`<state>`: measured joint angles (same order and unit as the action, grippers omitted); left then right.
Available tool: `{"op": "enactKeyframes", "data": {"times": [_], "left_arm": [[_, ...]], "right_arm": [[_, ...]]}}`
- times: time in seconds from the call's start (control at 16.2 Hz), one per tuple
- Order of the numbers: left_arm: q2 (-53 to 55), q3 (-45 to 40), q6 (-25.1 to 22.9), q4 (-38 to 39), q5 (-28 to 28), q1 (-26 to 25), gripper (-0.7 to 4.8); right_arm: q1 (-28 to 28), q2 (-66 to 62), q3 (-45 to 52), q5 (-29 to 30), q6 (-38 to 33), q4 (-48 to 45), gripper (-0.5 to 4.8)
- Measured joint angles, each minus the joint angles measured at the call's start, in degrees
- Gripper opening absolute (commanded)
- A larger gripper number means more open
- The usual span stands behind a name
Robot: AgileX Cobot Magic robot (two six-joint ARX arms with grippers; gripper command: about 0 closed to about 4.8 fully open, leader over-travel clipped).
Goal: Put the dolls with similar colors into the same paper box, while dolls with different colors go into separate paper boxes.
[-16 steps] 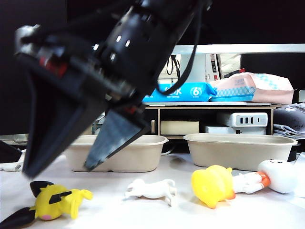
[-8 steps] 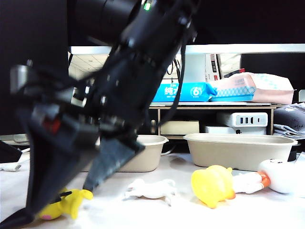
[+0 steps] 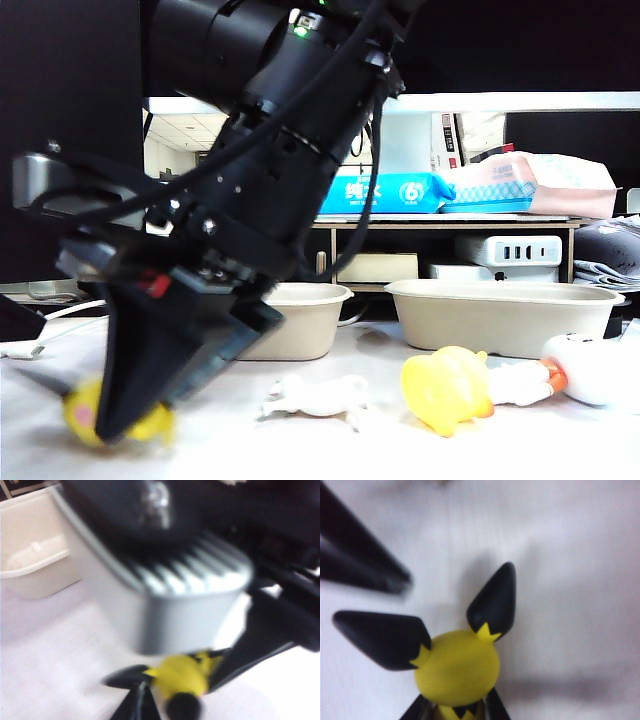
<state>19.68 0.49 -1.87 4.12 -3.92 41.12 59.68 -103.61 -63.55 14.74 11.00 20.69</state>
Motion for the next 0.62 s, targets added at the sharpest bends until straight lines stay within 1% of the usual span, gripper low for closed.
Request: {"op": "enactKeyframes", "data": {"times": [0.06,0.37,0.43,0.55,0.62], "left_arm": [[0.00,0.00,0.00,0.00,-0.02,0.00,-0.05],[-0.76,0.00,0.00,0.00,0.00,0.00,-0.05],[-1.55,0.00,0.00,-0.02,-0.02,-0.02,-0.05],[-2.43,0.00,0.00,-0.02,0.00,-0.04,-0.05],[-2.51,0.00,0.00,-0.02,0.02,-0.07,-0.05]], "right_arm": [[0.00,-0.13,-0.09,-0.85,0.00,-0.42,0.84],[-0.68,-0.02,-0.57,-7.08,-0.46,0.02,0.84],[-1.25,-0.09,-1.90,-7.34,-0.50,1.86,0.84],[-2.21,-0.07,-5.57,-7.93,-0.57,2.27,0.84],[-2.60,-0.07,-7.48,-9.22,-0.57,2.16,0.84]]}}
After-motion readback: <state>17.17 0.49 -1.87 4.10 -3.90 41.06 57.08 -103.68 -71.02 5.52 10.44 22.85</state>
